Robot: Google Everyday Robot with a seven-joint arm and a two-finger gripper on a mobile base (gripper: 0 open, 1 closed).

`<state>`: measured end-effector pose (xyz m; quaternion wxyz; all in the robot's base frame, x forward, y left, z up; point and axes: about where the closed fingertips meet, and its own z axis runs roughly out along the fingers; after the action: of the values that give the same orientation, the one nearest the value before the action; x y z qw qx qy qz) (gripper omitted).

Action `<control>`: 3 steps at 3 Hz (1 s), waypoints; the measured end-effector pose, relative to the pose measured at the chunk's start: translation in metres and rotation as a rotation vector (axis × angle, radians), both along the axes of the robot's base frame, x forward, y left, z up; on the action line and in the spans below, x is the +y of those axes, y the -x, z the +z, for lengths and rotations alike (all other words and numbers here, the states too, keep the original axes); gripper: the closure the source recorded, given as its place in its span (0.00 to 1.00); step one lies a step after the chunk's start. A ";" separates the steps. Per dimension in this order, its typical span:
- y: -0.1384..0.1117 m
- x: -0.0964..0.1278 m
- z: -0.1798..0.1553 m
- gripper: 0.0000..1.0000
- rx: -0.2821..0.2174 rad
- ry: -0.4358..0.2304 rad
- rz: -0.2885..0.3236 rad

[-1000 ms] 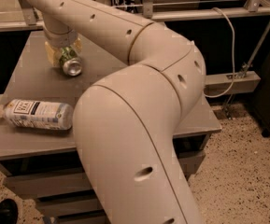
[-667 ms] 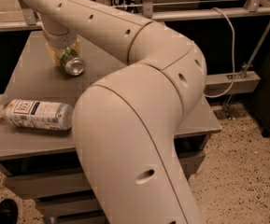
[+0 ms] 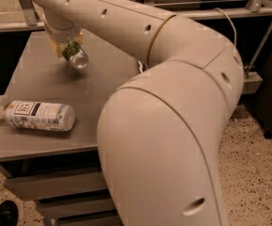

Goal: Place green can upright

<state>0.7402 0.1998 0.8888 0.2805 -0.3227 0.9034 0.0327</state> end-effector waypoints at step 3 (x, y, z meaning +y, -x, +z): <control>0.039 -0.027 0.061 1.00 -0.234 -0.380 0.242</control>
Offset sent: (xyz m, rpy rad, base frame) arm -0.0282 -0.0344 0.0901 0.4579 -0.3326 0.2928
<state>0.7016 0.1726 0.9502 0.4330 -0.3714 0.7972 0.1976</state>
